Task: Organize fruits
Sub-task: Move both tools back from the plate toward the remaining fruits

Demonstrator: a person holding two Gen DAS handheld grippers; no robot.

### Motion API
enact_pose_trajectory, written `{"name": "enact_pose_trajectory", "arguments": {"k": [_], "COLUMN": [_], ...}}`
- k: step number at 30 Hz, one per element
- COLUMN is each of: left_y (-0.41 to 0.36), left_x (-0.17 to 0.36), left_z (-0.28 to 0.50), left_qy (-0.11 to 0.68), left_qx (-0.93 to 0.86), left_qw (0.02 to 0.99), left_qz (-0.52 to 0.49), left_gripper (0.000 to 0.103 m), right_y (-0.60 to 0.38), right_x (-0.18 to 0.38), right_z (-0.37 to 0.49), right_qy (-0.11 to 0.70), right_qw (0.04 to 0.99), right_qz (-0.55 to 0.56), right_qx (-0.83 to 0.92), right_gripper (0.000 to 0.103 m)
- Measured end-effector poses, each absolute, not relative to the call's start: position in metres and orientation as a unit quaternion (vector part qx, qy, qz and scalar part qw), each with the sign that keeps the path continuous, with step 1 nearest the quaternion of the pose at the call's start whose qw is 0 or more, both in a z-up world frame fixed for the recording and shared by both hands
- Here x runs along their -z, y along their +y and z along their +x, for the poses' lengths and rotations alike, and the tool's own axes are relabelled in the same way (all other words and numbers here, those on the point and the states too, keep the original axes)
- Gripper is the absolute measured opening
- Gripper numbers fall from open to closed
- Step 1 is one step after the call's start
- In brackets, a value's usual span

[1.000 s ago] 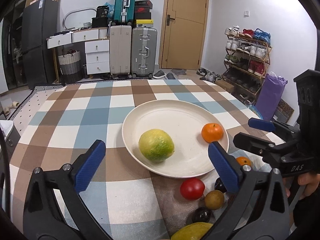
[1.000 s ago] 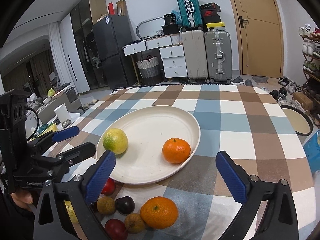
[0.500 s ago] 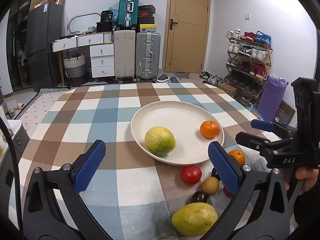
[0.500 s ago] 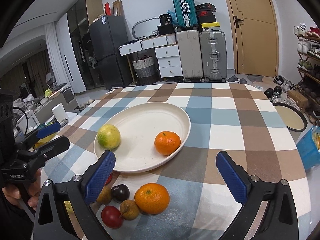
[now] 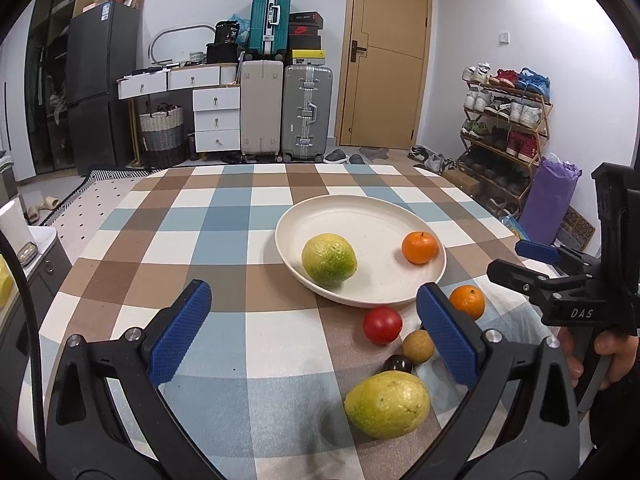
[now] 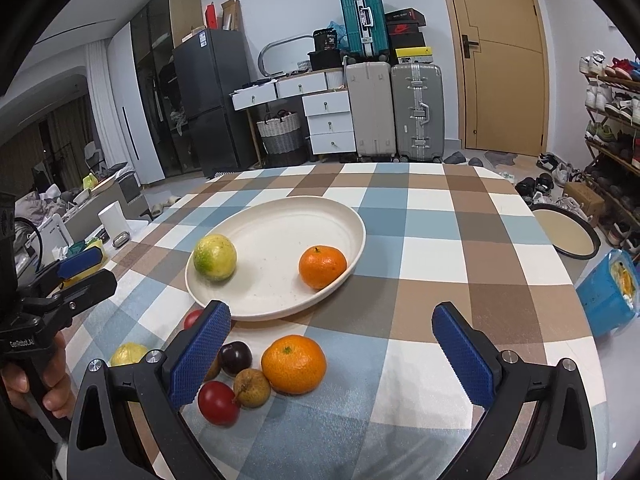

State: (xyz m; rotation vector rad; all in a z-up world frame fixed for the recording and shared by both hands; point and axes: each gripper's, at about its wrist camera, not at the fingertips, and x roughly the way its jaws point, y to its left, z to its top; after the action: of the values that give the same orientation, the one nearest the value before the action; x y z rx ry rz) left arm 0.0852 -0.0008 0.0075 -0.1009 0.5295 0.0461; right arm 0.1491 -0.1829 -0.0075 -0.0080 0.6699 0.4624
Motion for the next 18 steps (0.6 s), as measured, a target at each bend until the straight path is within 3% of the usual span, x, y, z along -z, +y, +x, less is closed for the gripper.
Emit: {"name": "enact_pose_trajectory", "arguments": {"k": [18], "left_y": [-0.013], "left_x": [0.004], "left_z": [0.077], "left_qy": [0.296], "left_qx": [-0.009], "left_qw": [0.954], "left_qz": [-0.038], "left_gripper": [0.102], "right_y": [-0.187], "right_x": [0.016], "right_z": [0.146], "right_qy": [0.354], "right_qw": [0.911], "right_qz": [-0.026], "right_qx": [-0.21], "right_gripper": [0.103]}}
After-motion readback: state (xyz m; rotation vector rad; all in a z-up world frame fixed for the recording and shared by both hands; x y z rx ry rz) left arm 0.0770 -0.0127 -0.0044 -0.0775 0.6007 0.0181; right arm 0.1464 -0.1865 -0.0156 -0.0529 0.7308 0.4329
